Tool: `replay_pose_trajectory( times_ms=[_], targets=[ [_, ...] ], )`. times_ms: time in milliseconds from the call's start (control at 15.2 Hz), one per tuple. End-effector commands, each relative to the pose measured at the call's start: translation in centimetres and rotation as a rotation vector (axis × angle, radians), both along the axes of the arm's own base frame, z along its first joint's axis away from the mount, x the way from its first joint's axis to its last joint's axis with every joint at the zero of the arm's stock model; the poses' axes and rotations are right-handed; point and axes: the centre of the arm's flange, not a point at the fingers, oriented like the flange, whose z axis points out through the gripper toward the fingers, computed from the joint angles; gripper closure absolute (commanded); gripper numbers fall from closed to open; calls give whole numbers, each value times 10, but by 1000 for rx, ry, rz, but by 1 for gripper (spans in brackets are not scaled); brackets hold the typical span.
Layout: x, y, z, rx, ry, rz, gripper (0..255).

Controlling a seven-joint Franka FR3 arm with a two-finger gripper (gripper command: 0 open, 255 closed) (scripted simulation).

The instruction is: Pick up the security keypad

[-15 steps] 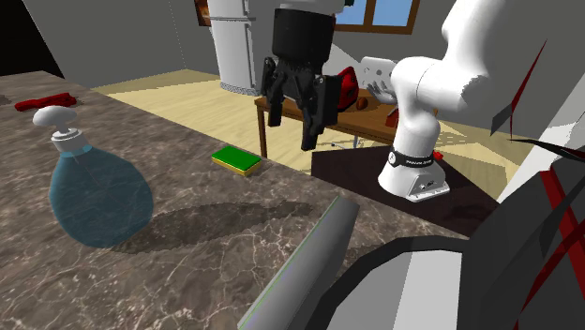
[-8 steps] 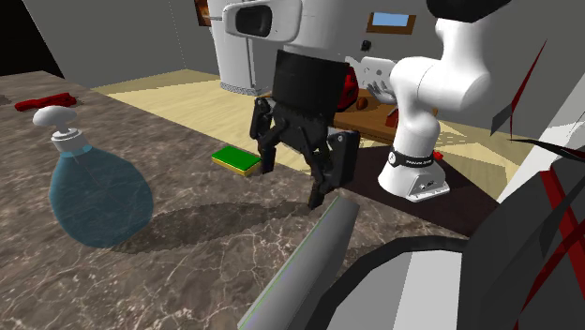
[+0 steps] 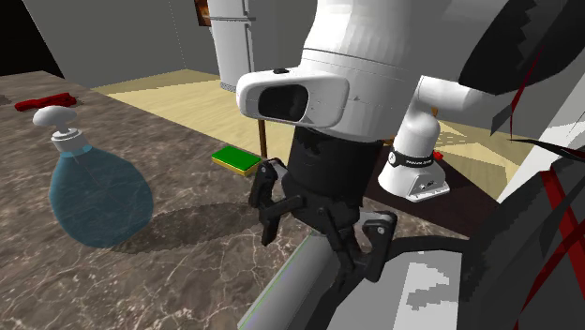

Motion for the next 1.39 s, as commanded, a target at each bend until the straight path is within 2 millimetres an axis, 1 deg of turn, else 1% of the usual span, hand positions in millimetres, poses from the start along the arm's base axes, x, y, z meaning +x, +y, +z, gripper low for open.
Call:
replay_pose_trajectory(
  times_ms=[0,264,330,462,528,1122,1320],
  targets=[
    [-1,2,-9,1,-3,7,0],
    [-1,2,-30,1,-3,7,0],
    [-1,2,-33,1,-3,7,0],
    [-1,2,-33,1,-3,7,0],
    [-1,2,-33,1,-3,7,255],
    [-1,2,-33,1,-3,7,255],
    [-1,2,-18,1,-3,7,255]
  ],
)
